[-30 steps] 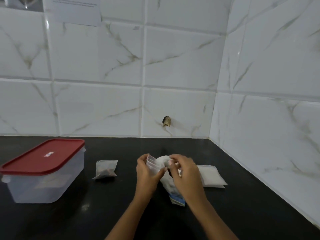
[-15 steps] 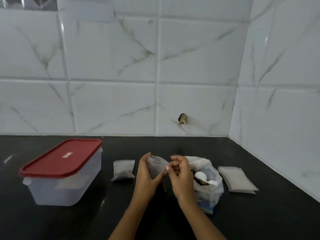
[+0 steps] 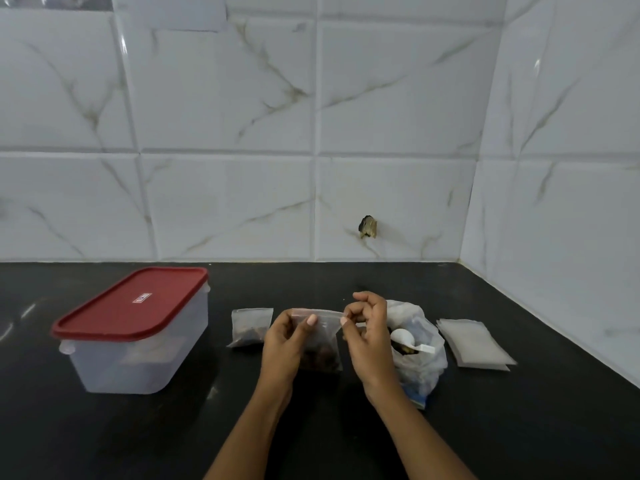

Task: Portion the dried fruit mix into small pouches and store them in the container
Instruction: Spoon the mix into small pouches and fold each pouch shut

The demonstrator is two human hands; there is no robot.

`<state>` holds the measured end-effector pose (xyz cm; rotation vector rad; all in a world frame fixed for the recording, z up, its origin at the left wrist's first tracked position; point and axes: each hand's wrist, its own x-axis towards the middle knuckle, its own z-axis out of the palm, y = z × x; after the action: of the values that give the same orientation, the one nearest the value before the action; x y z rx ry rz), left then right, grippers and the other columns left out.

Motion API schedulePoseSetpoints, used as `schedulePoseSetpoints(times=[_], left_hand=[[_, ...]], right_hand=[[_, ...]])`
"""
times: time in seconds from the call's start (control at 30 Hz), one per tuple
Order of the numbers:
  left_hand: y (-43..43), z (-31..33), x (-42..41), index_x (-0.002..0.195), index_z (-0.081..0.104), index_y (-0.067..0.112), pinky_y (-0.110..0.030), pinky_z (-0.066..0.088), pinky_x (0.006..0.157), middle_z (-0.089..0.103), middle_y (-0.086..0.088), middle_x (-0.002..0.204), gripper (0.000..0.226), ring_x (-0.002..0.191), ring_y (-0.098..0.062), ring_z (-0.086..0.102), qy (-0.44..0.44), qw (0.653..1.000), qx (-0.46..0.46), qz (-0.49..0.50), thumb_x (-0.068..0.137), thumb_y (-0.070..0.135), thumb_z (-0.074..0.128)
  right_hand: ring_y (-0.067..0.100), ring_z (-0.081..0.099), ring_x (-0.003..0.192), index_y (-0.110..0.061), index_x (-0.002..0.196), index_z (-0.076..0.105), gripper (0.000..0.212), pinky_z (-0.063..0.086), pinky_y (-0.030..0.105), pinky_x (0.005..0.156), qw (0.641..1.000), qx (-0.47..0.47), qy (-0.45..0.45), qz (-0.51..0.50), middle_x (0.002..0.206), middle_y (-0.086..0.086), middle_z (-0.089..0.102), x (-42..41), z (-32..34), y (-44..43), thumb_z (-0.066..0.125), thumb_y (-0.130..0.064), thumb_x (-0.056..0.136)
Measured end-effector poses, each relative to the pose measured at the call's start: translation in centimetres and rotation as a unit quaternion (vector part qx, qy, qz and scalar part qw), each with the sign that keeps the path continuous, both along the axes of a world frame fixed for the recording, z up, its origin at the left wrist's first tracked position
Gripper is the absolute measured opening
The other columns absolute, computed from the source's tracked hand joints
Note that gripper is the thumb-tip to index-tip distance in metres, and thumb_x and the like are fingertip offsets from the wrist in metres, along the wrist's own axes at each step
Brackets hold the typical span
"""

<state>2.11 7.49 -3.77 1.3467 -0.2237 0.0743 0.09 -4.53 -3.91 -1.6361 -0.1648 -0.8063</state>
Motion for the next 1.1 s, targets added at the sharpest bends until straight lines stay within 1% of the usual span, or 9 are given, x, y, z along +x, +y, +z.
schedulePoseSetpoints(times=[0.07, 0.13, 0.23, 0.6, 0.7, 0.77, 0.9, 1.03, 1.1], left_hand=[[0.1, 0.1, -0.2, 0.097, 0.063, 0.009, -0.038, 0.057, 0.076, 0.068, -0.011, 0.096, 0.014, 0.089, -0.023, 0.066, 0.003, 1.0, -0.003, -0.001, 0.086, 0.018, 0.061], [0.1, 0.2, -0.3, 0.097, 0.062, 0.01, -0.031, 0.058, 0.068, 0.067, -0.008, 0.095, 0.012, 0.086, -0.019, 0.065, 0.003, 1.0, -0.001, -0.004, 0.088, 0.018, 0.06], [-0.1, 0.4, -0.5, 0.095, 0.061, 0.016, -0.019, 0.053, 0.057, 0.064, -0.002, 0.094, 0.007, 0.084, -0.011, 0.062, -0.005, 1.0, 0.012, -0.007, 0.09, 0.017, 0.056], [0.3, 0.4, -0.7, 0.091, 0.063, 0.011, -0.029, 0.052, 0.065, 0.066, -0.007, 0.092, 0.009, 0.089, -0.02, 0.063, 0.015, 1.0, 0.019, -0.01, 0.089, 0.018, 0.059], [0.5, 0.4, -0.8, 0.091, 0.063, 0.006, -0.035, 0.057, 0.069, 0.067, -0.01, 0.089, 0.014, 0.085, -0.022, 0.064, 0.018, 1.0, 0.001, -0.006, 0.088, 0.02, 0.06], [0.5, 0.4, -0.9, 0.092, 0.063, 0.008, -0.044, 0.055, 0.078, 0.067, -0.009, 0.09, 0.014, 0.087, -0.022, 0.064, 0.015, 1.0, 0.0, 0.0, 0.09, 0.02, 0.057], [0.3, 0.3, -1.2, 0.096, 0.063, 0.01, -0.05, 0.053, 0.085, 0.067, -0.008, 0.093, 0.014, 0.09, -0.022, 0.064, 0.004, 1.0, 0.012, 0.0, 0.092, 0.02, 0.053], [0.3, 0.2, -1.2, 0.097, 0.06, 0.007, -0.048, 0.057, 0.079, 0.065, -0.009, 0.093, 0.017, 0.088, -0.022, 0.064, 0.015, 1.0, 0.004, 0.002, 0.093, 0.022, 0.052], [0.3, 0.3, -1.1, 0.095, 0.06, 0.005, -0.041, 0.059, 0.07, 0.064, -0.009, 0.092, 0.017, 0.087, -0.02, 0.063, 0.017, 1.0, -0.008, 0.002, 0.092, 0.021, 0.054]], right_hand=[[-0.003, 0.055, 0.079, -0.03, 0.106, 0.042, 0.038, 0.044, 0.011, 0.076, 1.0, 0.011, 0.006, 0.008, 0.084, -0.006, 0.057, 0.2, -0.2, 0.1, 0.056, -0.001, 0.087], [-0.003, 0.056, 0.081, -0.032, 0.109, 0.044, 0.036, 0.046, 0.014, 0.078, 0.999, 0.01, 0.032, 0.03, 0.089, -0.006, 0.058, 0.5, -0.5, 0.2, 0.06, -0.008, 0.087], [-0.005, 0.056, 0.078, -0.031, 0.106, 0.047, 0.037, 0.047, 0.014, 0.074, 0.997, 0.008, 0.053, 0.047, 0.089, -0.004, 0.057, 0.7, -0.5, 0.4, 0.062, -0.004, 0.086], [0.006, 0.051, 0.062, -0.024, 0.101, 0.054, 0.045, 0.047, 0.018, 0.066, 0.995, 0.07, 0.027, 0.066, 0.063, 0.001, 0.048, 0.6, 0.4, 0.4, 0.062, 0.013, 0.076], [0.006, 0.053, 0.068, -0.026, 0.1, 0.054, 0.04, 0.048, 0.022, 0.07, 0.995, 0.064, 0.037, 0.064, 0.068, -0.002, 0.052, 0.6, 0.2, 0.5, 0.064, 0.007, 0.079], [0.007, 0.056, 0.075, -0.028, 0.099, 0.053, 0.034, 0.048, 0.016, 0.07, 0.994, 0.059, 0.052, 0.077, 0.078, -0.003, 0.056, 0.4, 0.1, 0.8, 0.065, 0.0, 0.082], [0.008, 0.061, 0.084, -0.025, 0.087, 0.058, 0.011, 0.051, 0.02, 0.074, 0.989, 0.049, 0.106, 0.095, 0.087, -0.005, 0.063, 0.0, -0.1, 1.2, 0.065, -0.016, 0.085], [0.009, 0.059, 0.077, -0.022, 0.078, 0.059, 0.013, 0.047, 0.016, 0.065, 0.99, 0.045, 0.126, 0.054, 0.079, -0.004, 0.062, 0.1, 0.2, 1.1, 0.061, -0.014, 0.088], [0.008, 0.058, 0.077, -0.022, 0.076, 0.059, 0.015, 0.045, 0.012, 0.062, 0.99, 0.026, 0.135, 0.033, 0.078, -0.005, 0.062, 0.2, 0.3, 1.0, 0.06, -0.013, 0.088]])
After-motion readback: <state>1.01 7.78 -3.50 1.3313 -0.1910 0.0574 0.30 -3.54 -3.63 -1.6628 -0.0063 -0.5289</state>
